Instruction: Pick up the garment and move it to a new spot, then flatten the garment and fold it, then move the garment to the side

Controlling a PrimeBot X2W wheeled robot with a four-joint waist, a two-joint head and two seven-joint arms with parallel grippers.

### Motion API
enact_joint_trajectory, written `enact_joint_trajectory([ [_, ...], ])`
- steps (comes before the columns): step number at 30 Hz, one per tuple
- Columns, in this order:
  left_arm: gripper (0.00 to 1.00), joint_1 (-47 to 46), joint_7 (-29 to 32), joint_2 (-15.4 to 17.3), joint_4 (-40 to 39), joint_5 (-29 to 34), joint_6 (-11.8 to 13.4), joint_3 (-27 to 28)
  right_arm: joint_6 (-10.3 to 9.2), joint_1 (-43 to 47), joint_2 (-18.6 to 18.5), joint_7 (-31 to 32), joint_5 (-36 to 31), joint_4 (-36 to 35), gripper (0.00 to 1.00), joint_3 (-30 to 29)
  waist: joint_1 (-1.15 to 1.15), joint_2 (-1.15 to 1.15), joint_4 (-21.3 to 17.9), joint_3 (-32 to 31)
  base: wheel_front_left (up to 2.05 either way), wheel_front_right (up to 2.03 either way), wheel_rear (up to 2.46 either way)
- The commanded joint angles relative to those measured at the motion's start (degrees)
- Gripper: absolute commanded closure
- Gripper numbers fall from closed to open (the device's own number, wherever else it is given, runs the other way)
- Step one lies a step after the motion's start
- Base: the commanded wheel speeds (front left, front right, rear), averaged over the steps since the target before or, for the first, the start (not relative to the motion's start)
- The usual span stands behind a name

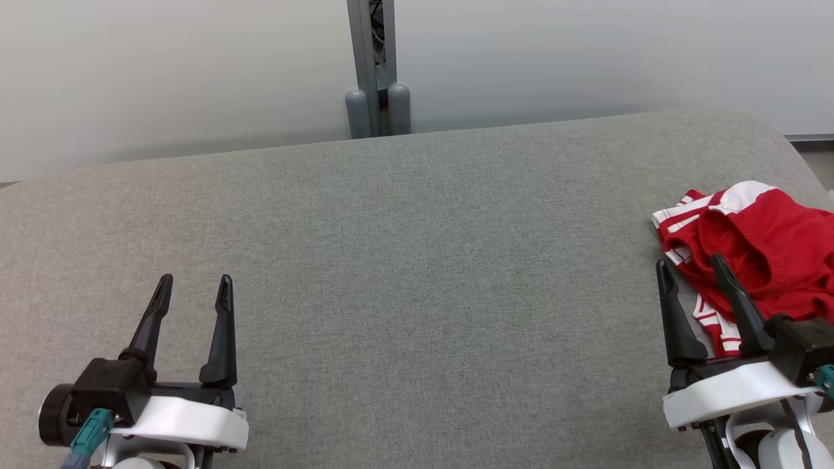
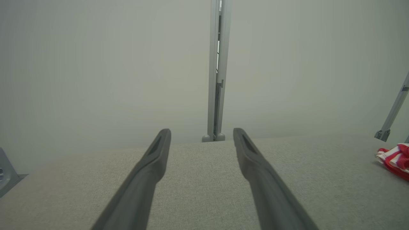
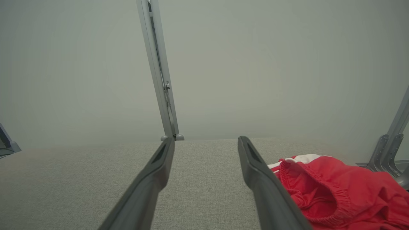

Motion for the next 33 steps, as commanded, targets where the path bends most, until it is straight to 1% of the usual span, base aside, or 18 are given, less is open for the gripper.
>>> enact_joint_trajectory([
  [1,0.00,0.58,-0.02,0.31,-0.02,-0.48,0.41,0.04,0.02,0.33,-0.28,0.16,0.22,-0.25,0.00,-0.22,0.00,0.00,0.12,-0.03,0.00,0.00,0.00],
  [14,0.00,0.19,0.21,0.49,0.55,-0.95,0.68,-0.13,0.02,0.37,-0.27,0.30,0.90,-0.78,0.00,-0.15,0.00,0.00,0.50,0.34,0.00,0.00,0.00],
  [15,1.00,0.01,0.22,0.13,0.45,-0.64,0.40,-0.16,0.00,0.16,0.01,0.28,0.79,-0.72,1.00,0.10,0.00,0.00,0.50,0.34,0.00,0.00,0.00],
  [18,1.00,0.38,0.22,-0.72,1.77,-0.83,0.34,-0.76,0.00,0.69,0.49,0.42,1.01,0.73,1.00,0.28,0.00,0.00,0.51,0.36,0.00,0.00,0.00],
  [24,1.00,-0.40,0.06,-2.00,3.32,-6.67,-1.36,-0.73,0.00,-0.74,-0.35,3.96,7.63,3.16,1.00,-2.73,0.00,0.00,0.60,0.22,0.00,0.00,0.00],
  [25,1.00,-0.86,0.00,-2.41,3.97,-8.59,-1.91,-0.74,0.00,-1.21,-0.66,5.09,9.73,3.96,1.00,-3.68,0.00,0.00,0.63,0.17,0.00,0.00,0.00],
  [33,1.00,-2.12,-0.21,-3.94,5.77,-15.65,-3.93,-0.72,0.00,-2.95,-1.74,9.26,17.62,6.95,1.00,-7.20,0.00,0.00,0.76,0.01,0.00,0.00,0.00],
])
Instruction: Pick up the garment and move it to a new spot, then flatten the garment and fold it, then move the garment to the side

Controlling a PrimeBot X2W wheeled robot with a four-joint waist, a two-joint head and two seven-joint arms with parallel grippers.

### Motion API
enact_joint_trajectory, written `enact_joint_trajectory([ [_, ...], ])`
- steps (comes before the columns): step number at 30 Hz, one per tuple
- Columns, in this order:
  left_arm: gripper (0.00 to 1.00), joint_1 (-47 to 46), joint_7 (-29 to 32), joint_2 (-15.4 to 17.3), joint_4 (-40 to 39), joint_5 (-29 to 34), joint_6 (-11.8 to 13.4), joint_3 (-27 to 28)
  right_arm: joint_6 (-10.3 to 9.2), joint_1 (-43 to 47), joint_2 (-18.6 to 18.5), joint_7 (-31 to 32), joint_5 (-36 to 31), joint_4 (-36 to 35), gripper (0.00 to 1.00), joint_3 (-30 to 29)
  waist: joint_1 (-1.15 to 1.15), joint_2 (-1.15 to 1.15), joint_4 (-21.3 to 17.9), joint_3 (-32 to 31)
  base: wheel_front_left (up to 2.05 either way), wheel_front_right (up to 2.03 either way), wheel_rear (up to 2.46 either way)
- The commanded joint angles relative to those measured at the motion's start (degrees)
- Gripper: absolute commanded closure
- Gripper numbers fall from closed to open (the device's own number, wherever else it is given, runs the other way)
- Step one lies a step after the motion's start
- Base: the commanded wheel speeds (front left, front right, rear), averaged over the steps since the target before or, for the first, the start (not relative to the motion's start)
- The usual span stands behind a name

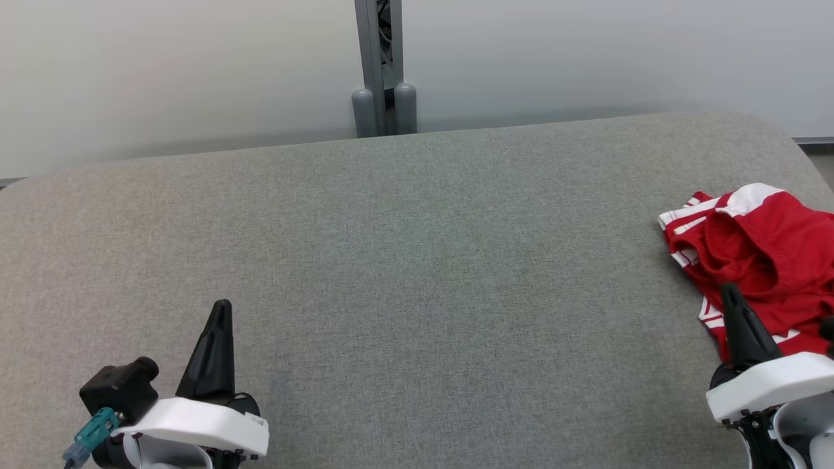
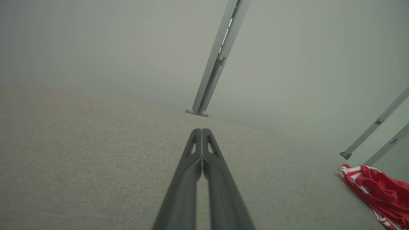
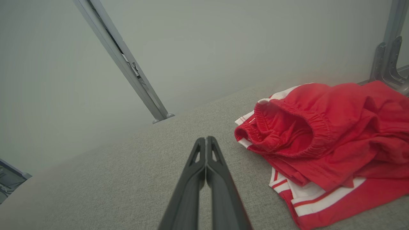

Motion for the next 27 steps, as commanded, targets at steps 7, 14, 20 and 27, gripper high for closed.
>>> enact_joint_trajectory([
  [7,1.00,-2.69,-0.52,-1.05,1.00,-6.77,-2.06,0.55,0.00,-3.18,-1.62,3.81,7.68,2.19,1.00,-3.51,0.00,0.00,0.11,-0.15,0.00,0.00,0.00],
  [14,1.00,-3.55,-0.64,-2.20,2.30,-12.01,-3.60,0.57,0.00,-4.46,-2.40,6.88,13.57,4.35,1.00,-6.08,0.00,0.00,0.22,-0.29,0.00,0.00,0.00],
  [20,1.00,-4.02,-0.75,-2.96,3.23,-15.50,-4.58,0.58,0.00,-5.30,-2.97,8.95,17.51,5.87,1.00,-7.82,0.00,0.00,0.29,-0.39,0.00,0.00,0.00],
  [27,1.00,-4.79,-0.90,-3.98,4.36,-20.11,-5.93,0.60,0.00,-6.42,-3.69,11.64,22.69,7.80,1.00,-10.07,0.00,0.00,0.40,-0.54,0.00,0.00,0.00],
])
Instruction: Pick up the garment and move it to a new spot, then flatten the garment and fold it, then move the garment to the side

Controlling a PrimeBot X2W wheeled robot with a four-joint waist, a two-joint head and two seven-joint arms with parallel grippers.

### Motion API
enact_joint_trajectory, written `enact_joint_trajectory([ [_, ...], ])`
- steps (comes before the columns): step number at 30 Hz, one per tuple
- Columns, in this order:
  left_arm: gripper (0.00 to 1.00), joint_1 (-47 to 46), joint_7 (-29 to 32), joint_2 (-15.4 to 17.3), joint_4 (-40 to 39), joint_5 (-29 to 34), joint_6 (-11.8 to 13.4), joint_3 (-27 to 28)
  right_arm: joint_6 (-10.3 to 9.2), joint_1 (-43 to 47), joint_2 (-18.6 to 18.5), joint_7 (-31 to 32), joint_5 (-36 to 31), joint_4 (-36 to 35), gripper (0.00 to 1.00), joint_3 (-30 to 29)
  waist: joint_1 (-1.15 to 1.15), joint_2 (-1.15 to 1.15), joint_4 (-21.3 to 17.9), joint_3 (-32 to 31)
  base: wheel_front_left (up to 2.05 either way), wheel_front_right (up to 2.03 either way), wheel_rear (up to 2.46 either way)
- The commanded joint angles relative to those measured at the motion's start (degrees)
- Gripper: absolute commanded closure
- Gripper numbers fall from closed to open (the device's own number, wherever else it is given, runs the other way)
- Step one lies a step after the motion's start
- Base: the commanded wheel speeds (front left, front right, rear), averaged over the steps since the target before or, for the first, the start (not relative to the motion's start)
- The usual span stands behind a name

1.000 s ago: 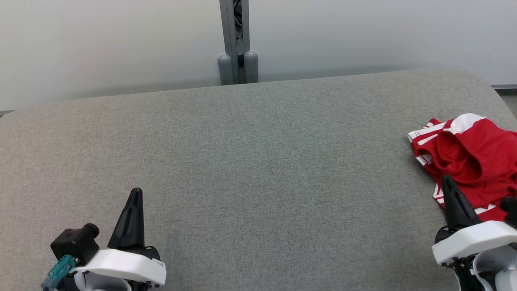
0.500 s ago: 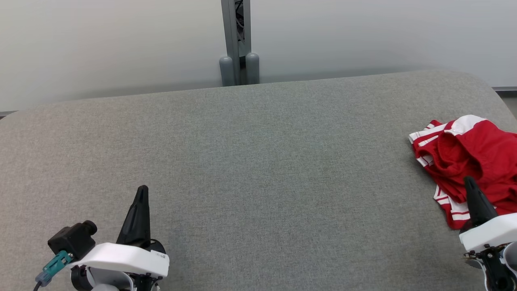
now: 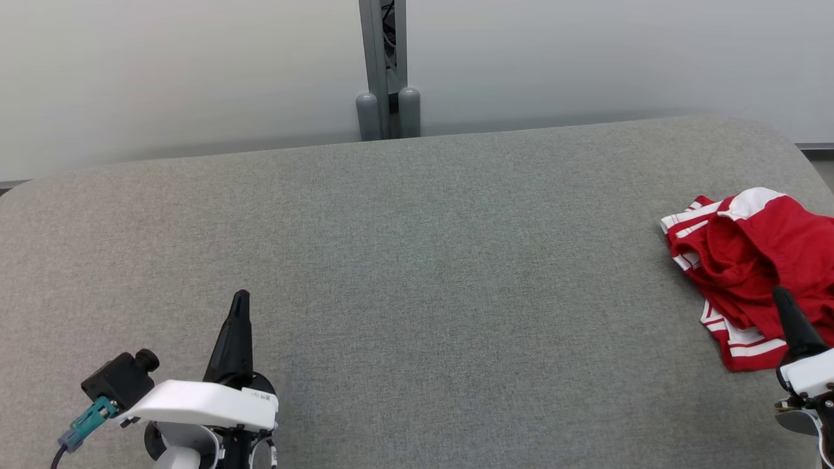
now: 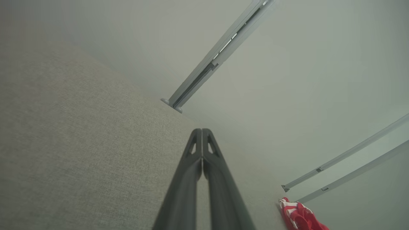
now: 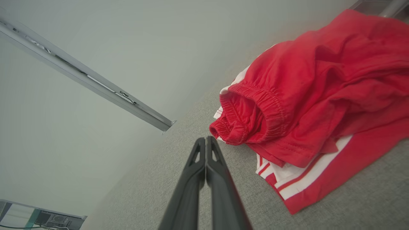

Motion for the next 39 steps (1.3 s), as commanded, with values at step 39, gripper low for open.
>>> enact_joint_trajectory([
  [39,1.00,-4.91,-0.91,-4.38,4.94,-21.75,-6.54,0.51,0.02,-6.44,-4.14,12.64,24.47,8.72,1.00,-10.91,0.00,0.00,0.60,-0.81,0.00,0.00,0.00],
])
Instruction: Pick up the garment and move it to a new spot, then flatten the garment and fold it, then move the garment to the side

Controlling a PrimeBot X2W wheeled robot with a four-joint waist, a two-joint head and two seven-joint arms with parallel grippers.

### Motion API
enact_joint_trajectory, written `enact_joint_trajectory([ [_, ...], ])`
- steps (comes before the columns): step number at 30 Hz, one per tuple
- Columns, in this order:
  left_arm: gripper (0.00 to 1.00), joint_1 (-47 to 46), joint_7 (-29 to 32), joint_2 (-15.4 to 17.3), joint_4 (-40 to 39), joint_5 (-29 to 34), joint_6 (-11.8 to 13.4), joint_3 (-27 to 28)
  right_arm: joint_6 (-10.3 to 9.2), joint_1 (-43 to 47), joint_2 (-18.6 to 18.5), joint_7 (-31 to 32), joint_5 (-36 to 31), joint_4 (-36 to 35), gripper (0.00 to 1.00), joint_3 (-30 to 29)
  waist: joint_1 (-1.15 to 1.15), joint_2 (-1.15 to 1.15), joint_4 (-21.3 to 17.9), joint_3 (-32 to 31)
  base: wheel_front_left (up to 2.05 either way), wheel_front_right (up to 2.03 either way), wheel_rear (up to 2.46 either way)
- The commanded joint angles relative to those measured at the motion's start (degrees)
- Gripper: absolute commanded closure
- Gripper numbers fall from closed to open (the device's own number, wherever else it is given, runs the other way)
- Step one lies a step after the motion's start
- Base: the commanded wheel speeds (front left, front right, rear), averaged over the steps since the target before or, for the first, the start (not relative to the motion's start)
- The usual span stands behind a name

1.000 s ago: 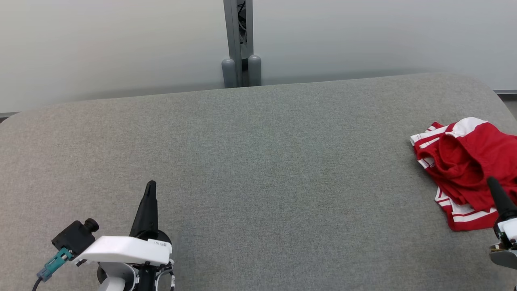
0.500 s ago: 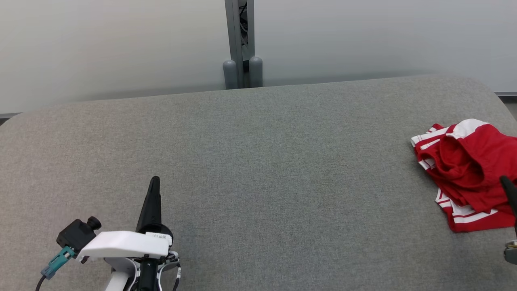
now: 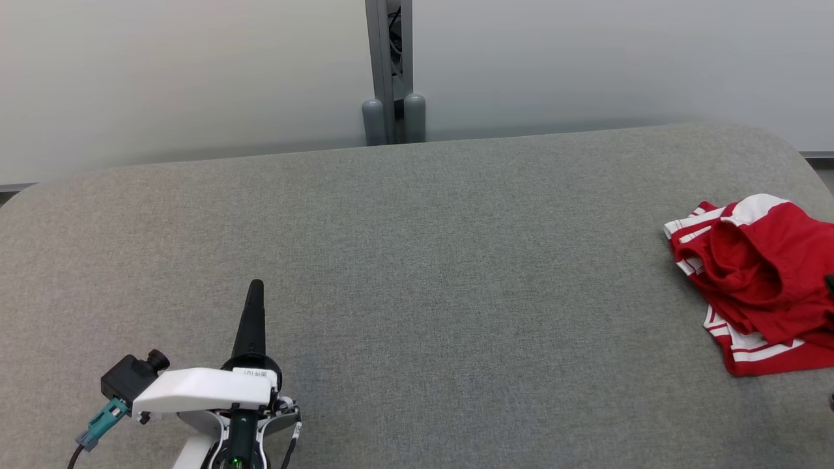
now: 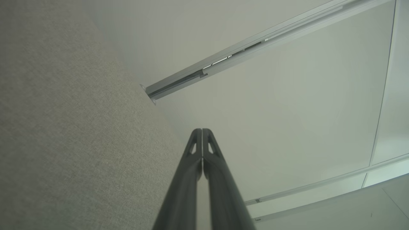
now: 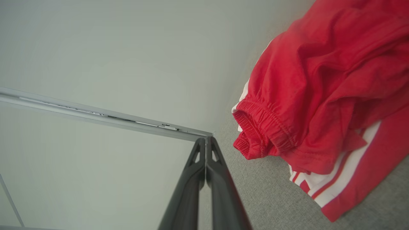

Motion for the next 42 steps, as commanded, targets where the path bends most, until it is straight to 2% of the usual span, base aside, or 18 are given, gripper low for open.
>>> enact_joint_trajectory([
  [1,1.00,-1.07,-0.25,0.00,-0.01,-1.20,-0.51,0.33,0.04,-0.94,-0.89,0.61,1.21,0.38,1.00,-0.77,0.00,0.00,0.02,-0.02,0.00,0.00,0.00],
  [42,1.00,-3.41,-0.64,-3.27,3.93,-16.01,-4.92,0.35,0.04,-4.50,-3.04,9.54,18.08,6.68,1.00,-8.11,0.00,0.00,0.63,-0.84,0.00,0.00,0.00],
])
